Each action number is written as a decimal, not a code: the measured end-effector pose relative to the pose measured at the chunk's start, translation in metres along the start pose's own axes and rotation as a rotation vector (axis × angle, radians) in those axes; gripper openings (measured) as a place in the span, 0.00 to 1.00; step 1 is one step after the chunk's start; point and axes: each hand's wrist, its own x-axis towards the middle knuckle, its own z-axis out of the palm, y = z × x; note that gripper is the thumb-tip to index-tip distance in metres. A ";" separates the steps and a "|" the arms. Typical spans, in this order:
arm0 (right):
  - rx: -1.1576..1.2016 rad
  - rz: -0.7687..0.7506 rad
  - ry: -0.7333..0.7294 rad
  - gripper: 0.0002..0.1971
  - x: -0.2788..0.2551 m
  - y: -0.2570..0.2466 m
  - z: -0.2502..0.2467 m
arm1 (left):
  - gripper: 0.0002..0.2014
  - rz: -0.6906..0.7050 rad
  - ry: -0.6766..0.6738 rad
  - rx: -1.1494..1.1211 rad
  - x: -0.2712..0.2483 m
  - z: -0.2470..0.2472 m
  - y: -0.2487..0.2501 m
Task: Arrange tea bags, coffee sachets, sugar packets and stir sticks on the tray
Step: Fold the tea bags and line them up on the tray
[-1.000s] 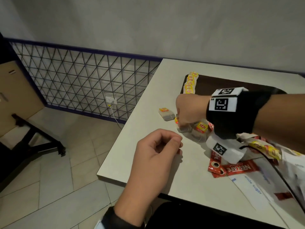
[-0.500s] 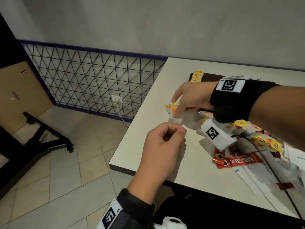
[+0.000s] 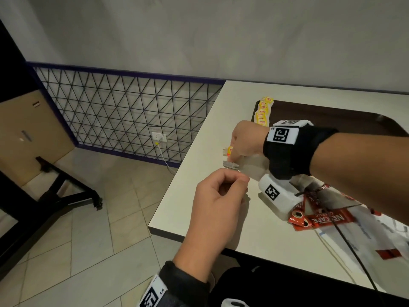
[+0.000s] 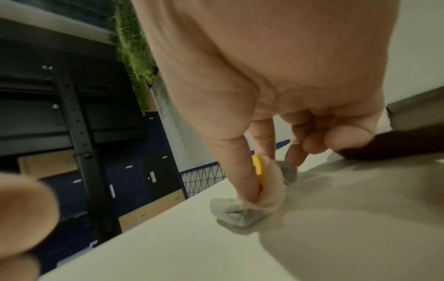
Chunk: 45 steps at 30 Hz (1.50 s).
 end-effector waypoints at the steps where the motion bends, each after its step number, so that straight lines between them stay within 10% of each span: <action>1: 0.002 -0.034 0.018 0.15 -0.002 0.002 0.000 | 0.07 0.000 0.004 0.004 0.000 0.000 0.000; 15: 0.830 -0.300 0.008 0.14 -0.136 0.074 -0.007 | 0.07 0.014 0.019 0.049 -0.008 0.017 0.011; 21: 0.832 -0.388 0.126 0.14 -0.194 0.106 0.006 | 0.24 0.034 -0.208 0.146 -0.021 0.053 0.042; 32: 0.819 -0.271 0.292 0.26 -0.242 0.145 0.030 | 0.01 -0.078 -0.273 0.131 -0.036 0.093 0.045; 38: 0.880 -0.191 0.232 0.36 -0.265 0.161 0.032 | 0.03 -0.006 -0.183 0.102 -0.036 0.100 0.044; 45: 1.022 -0.302 0.261 0.25 -0.278 0.166 0.016 | 0.14 0.085 -0.198 0.100 -0.038 0.105 0.052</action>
